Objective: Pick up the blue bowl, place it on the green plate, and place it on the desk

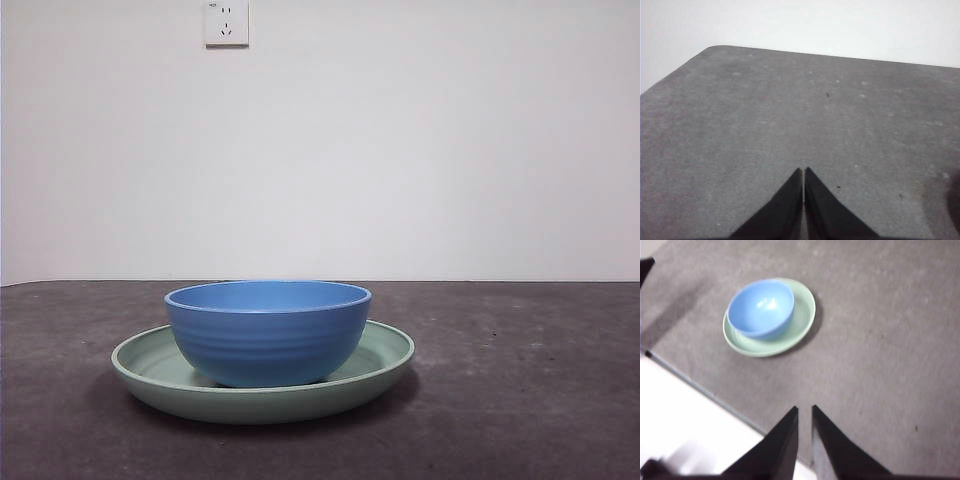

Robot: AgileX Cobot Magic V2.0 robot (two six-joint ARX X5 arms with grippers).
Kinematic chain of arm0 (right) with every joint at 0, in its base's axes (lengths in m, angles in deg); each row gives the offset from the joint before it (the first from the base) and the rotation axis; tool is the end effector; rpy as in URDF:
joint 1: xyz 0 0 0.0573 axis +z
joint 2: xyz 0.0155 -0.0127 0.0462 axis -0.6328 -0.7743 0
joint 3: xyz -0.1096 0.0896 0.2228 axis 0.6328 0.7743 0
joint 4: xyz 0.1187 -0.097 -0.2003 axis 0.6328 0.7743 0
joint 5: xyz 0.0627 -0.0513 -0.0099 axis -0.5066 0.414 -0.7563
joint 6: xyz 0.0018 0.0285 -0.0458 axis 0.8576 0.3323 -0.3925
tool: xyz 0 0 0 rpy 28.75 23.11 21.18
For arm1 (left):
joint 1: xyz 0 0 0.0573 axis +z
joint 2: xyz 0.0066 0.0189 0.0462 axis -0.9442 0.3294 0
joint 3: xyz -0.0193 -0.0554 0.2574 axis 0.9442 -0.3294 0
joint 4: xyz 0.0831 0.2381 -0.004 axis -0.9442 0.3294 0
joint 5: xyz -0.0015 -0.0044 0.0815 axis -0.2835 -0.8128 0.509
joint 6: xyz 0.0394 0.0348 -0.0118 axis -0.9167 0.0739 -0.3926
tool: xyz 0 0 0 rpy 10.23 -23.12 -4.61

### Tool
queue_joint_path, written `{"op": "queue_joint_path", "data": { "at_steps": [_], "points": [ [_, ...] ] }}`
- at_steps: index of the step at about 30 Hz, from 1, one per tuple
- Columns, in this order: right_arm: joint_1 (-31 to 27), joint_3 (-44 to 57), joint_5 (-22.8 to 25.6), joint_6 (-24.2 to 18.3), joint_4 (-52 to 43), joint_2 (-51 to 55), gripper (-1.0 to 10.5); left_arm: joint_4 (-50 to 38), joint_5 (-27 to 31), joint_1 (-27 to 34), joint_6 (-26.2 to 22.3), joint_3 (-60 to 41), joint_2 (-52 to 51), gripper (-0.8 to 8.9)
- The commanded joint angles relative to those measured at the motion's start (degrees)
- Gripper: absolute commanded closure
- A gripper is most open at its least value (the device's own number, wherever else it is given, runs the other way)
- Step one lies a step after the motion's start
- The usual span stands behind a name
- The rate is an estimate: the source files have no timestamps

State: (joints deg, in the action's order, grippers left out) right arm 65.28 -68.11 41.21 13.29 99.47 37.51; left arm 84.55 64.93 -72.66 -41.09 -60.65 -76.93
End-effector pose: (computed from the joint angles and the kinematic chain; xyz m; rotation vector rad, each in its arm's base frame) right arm -0.0002 0.0065 0.3409 0.0442 0.6518 0.6009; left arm 0.0947 -0.0022 0.1565 -0.0831 0.1543 0.0099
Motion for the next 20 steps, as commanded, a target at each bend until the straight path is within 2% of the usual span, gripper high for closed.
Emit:
{"op": "queue_joint_path", "data": {
  "at_steps": [1,4,6,11,13,15,20],
  "points": [
    [-1.86,0.74,0.07,-2.93,-1.84,0.42,9.1,0.31,-0.11,0.11,0.13,-1.16,-0.04,8.06],
    [-6.62,6.1,-0.04,-8.2,-11.56,1.55,9.1,0.31,-0.11,0.11,0.13,-1.16,-0.04,8.06],
    [-10.47,12.9,-0.02,-10.05,-23.26,3.41,9.1,0.33,-0.11,0.11,0.13,-1.16,-0.04,8.06],
    [-19.1,33.99,-0.07,-9.22,-55.19,8.94,9.1,0.31,-0.09,0.11,0.13,-1.16,-0.04,8.06],
    [-21.59,41.48,0.07,-9.11,-64.22,11.47,9.1,0.31,-0.09,0.11,0.13,-1.16,-0.04,8.06],
    [-23.76,47.67,0.37,-9.29,-69.42,14.03,9.1,0.31,-0.11,0.11,0.13,-1.16,-0.04,8.06],
    [-26.27,54.93,0.46,-10.05,-70.88,18.99,9.1,0.31,-0.11,0.11,0.13,-1.16,-0.04,8.06]
  ]
}}
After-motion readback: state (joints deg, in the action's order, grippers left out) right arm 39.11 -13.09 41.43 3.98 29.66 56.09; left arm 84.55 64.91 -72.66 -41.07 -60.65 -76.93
